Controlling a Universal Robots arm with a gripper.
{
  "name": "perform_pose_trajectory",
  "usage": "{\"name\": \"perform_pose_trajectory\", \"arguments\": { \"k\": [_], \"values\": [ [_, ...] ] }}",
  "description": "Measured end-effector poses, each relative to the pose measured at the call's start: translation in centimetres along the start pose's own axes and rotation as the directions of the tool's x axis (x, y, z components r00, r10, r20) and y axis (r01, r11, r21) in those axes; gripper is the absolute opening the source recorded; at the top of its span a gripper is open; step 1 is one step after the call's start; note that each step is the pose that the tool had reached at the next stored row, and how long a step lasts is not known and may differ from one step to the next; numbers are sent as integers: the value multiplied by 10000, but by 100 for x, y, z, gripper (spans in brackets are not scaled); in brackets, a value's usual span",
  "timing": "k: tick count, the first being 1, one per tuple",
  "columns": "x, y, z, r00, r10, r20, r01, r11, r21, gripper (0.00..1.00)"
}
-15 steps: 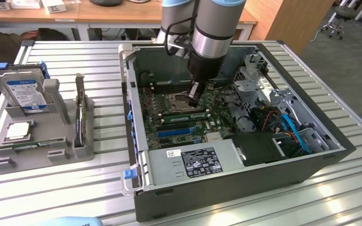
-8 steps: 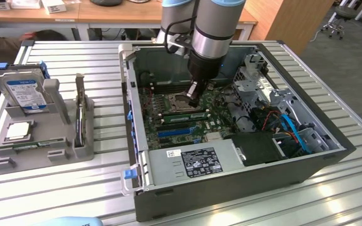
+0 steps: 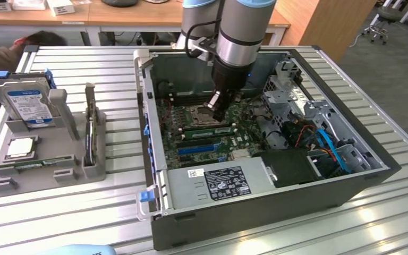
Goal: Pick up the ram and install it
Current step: 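Press down the ram until it locks into place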
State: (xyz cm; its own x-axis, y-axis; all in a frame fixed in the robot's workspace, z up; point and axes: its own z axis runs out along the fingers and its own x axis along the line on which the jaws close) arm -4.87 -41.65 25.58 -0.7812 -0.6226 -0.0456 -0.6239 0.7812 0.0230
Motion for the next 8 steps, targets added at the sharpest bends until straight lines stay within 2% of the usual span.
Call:
{"name": "perform_pose_trajectory", "arguments": {
  "k": [4,8],
  "values": [
    [1,0,3,9981,611,15,-611,9981,27,10],
    [1,1,5,9925,1225,31,-1225,9925,54,10]
  ]
}}
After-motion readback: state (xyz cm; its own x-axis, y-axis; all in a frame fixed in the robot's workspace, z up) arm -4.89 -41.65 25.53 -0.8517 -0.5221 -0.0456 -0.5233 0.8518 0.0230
